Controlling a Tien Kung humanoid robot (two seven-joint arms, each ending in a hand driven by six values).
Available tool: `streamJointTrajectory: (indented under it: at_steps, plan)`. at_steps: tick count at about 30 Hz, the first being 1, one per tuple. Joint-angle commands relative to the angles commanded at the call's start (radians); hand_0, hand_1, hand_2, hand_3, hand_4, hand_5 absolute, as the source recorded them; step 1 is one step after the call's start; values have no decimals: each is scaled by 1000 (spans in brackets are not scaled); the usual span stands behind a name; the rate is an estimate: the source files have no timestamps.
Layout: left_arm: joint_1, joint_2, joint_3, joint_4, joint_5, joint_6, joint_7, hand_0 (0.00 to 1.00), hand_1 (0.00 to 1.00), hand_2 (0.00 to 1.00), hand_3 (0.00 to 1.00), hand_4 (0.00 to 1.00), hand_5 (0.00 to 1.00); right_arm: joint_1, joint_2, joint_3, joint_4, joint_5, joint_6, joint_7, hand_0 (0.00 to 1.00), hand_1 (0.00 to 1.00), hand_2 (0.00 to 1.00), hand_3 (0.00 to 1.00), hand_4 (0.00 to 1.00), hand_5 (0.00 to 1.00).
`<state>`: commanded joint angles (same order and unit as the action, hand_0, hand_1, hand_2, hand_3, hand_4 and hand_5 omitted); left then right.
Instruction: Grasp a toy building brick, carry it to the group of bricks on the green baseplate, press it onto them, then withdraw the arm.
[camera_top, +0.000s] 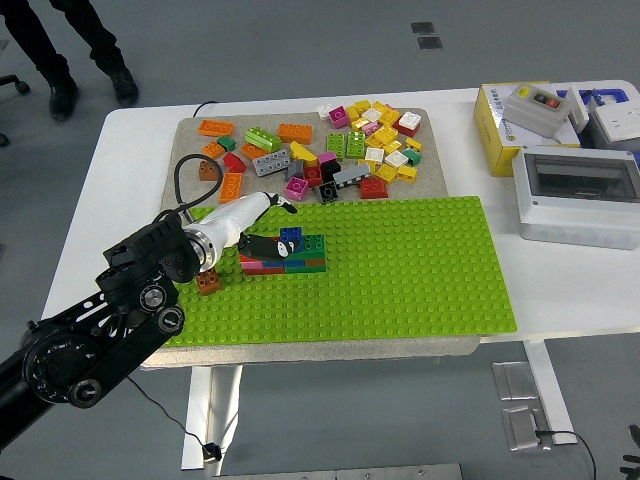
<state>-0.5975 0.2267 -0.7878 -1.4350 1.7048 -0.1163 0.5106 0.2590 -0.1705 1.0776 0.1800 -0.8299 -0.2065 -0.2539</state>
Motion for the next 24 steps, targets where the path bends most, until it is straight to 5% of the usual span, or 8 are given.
streamJointTrajectory:
  at_steps: [9,24]
  plan:
    - [13,42,-33,-122,46,11,7,980,980,985,736,714,414,-2,0,5,0,-4,-2,0,720,667,666,703,618,958]
    - [19,34,6,-84,67,20,4,981,975,977,689,713,405,-3,-1,14,0,-11,-1,-2,719,667,665,702,618,957]
